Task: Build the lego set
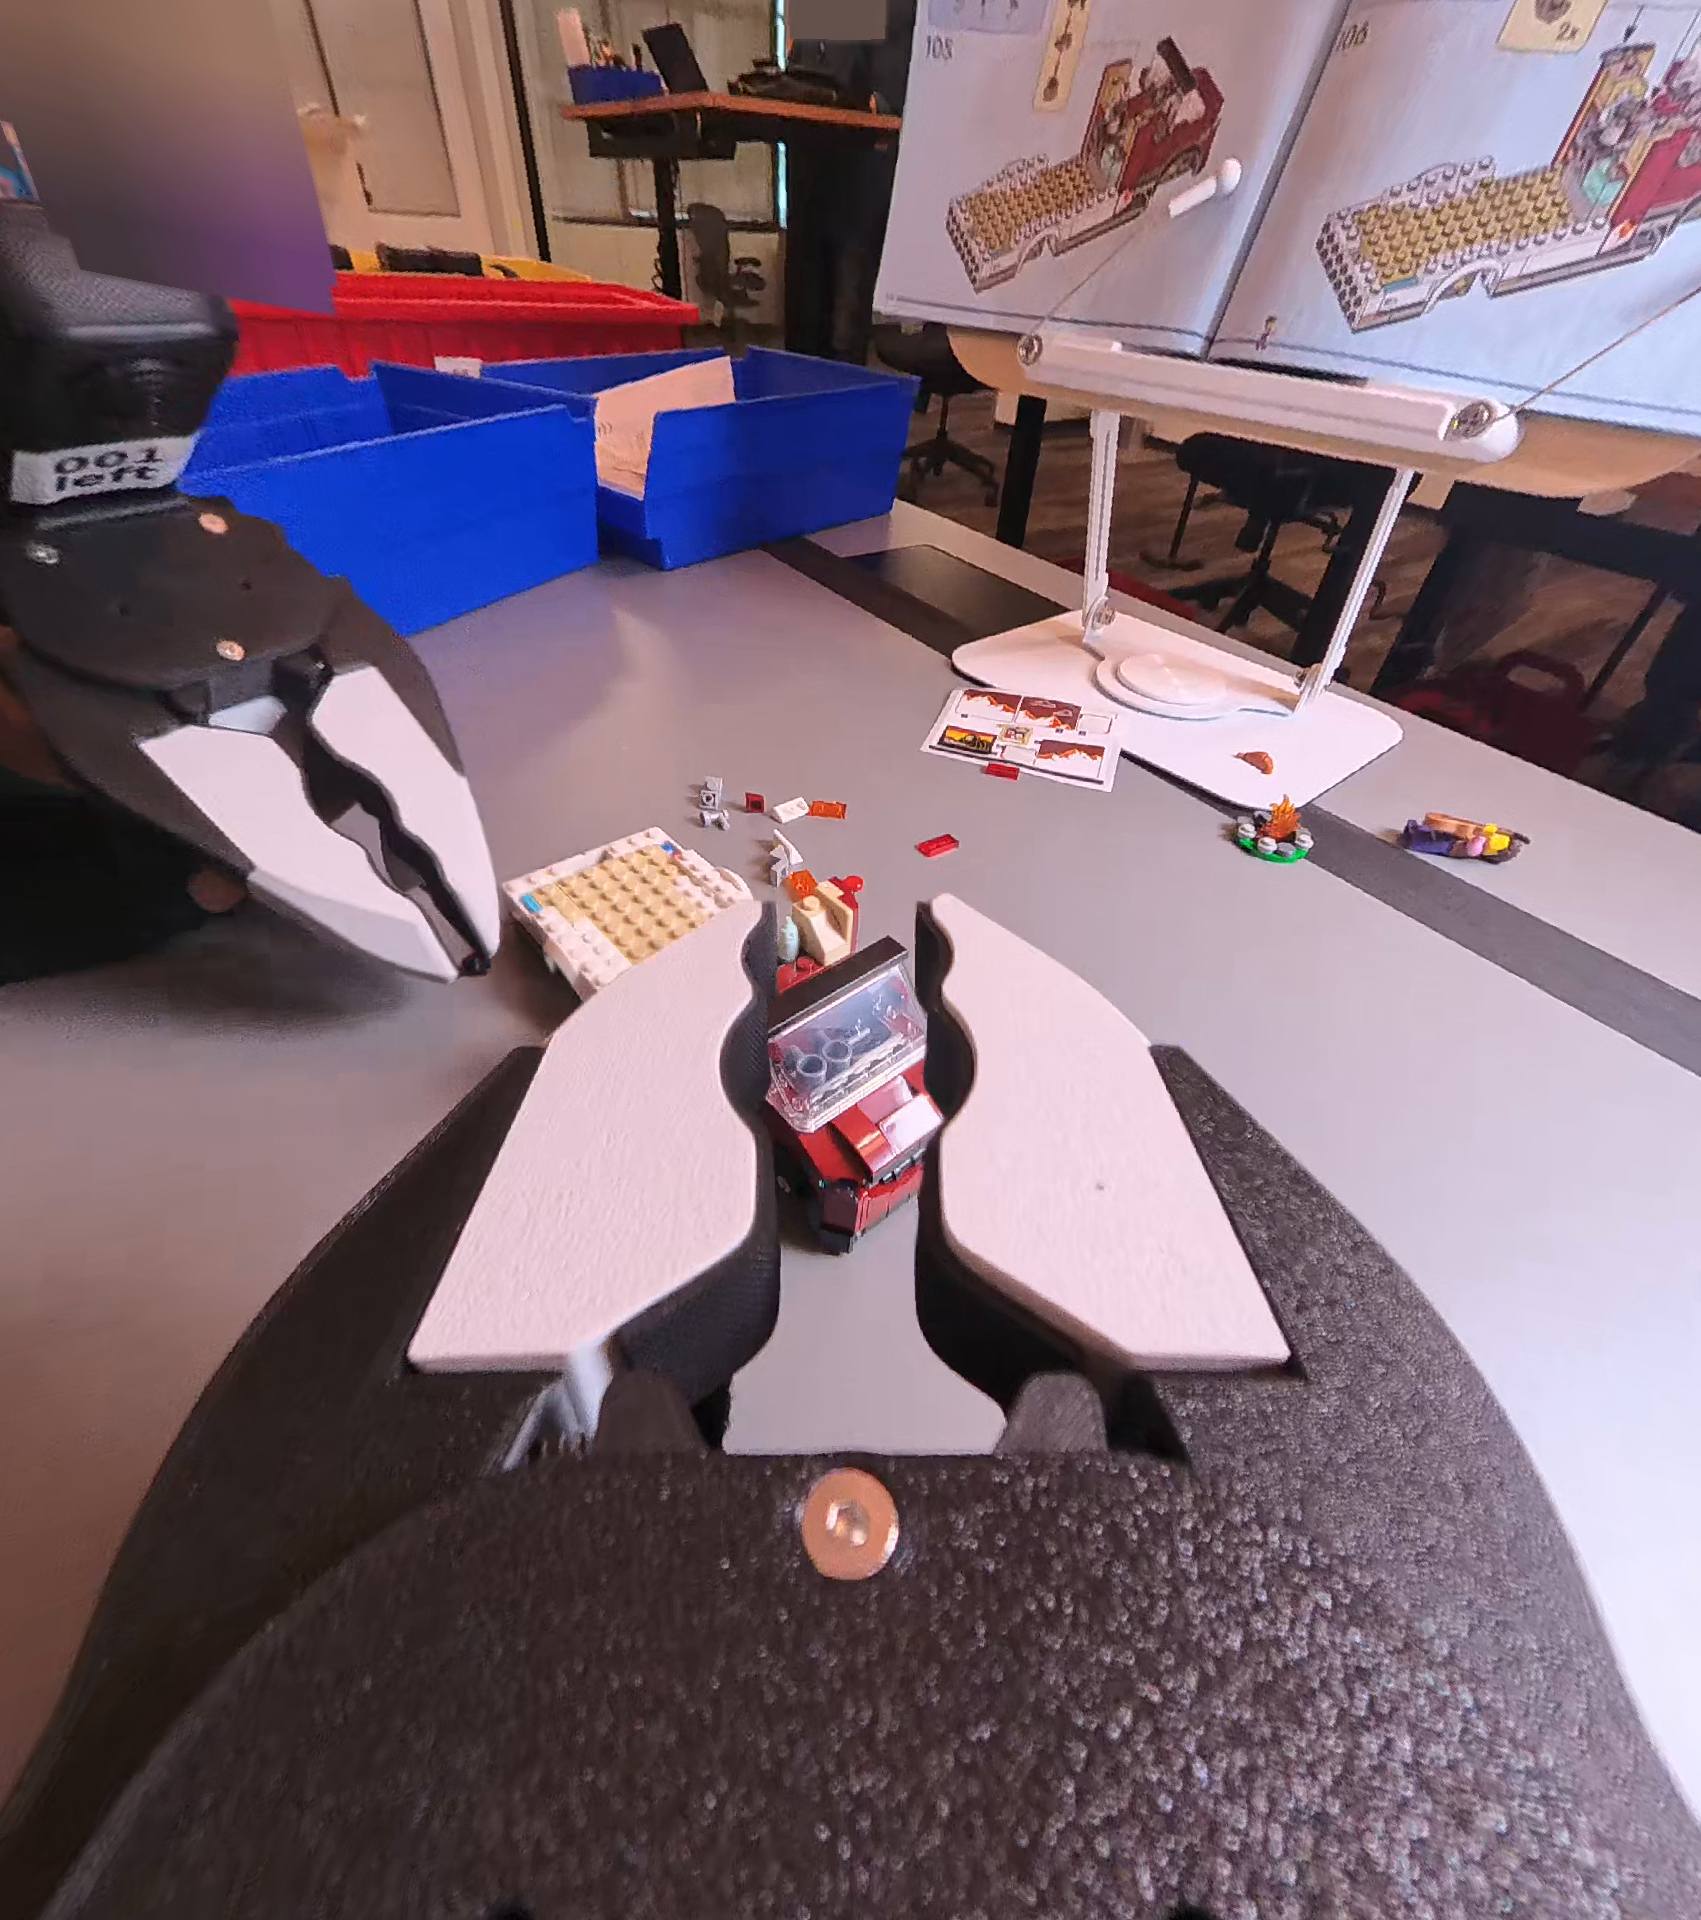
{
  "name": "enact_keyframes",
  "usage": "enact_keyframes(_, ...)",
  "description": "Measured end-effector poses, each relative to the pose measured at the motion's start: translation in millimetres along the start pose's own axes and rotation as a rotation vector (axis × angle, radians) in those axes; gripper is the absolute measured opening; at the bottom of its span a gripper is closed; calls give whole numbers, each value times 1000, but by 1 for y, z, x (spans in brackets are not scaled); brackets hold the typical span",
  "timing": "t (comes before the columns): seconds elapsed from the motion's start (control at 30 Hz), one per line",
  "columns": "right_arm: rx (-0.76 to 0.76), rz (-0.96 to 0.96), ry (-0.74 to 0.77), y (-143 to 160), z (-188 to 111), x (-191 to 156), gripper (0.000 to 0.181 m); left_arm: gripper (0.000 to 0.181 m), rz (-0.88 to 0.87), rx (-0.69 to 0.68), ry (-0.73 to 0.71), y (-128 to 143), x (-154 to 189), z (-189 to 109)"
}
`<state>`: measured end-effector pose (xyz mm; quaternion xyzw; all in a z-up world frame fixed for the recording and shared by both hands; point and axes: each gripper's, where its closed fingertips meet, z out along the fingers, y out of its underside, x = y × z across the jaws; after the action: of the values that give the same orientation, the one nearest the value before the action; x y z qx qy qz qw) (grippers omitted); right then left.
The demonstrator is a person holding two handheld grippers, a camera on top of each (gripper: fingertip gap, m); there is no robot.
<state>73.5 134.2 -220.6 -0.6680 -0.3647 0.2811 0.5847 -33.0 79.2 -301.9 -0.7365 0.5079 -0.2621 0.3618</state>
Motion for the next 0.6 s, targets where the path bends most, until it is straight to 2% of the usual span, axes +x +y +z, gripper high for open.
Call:
enact_keyframes(0.2, -110, -49, -2, 18, 4, 0, 25, 8, 43, -91, 49, 14, 15, 20)
enact_keyframes(0.4, -179, -78, -15, 32, 6, -1, 25, 28, 95, -110, 98, 16, 26, 24)
enact_keyframes(0.5, -196, -79, -24, 36, 7, -3, 25, 34, 89, -18, 110, 2, 24, 12)
enact_keyframes(0.6, -206, -78, -29, 38, 8, -3, 25, 35, 52, 121, 28, -17, -5, -10)
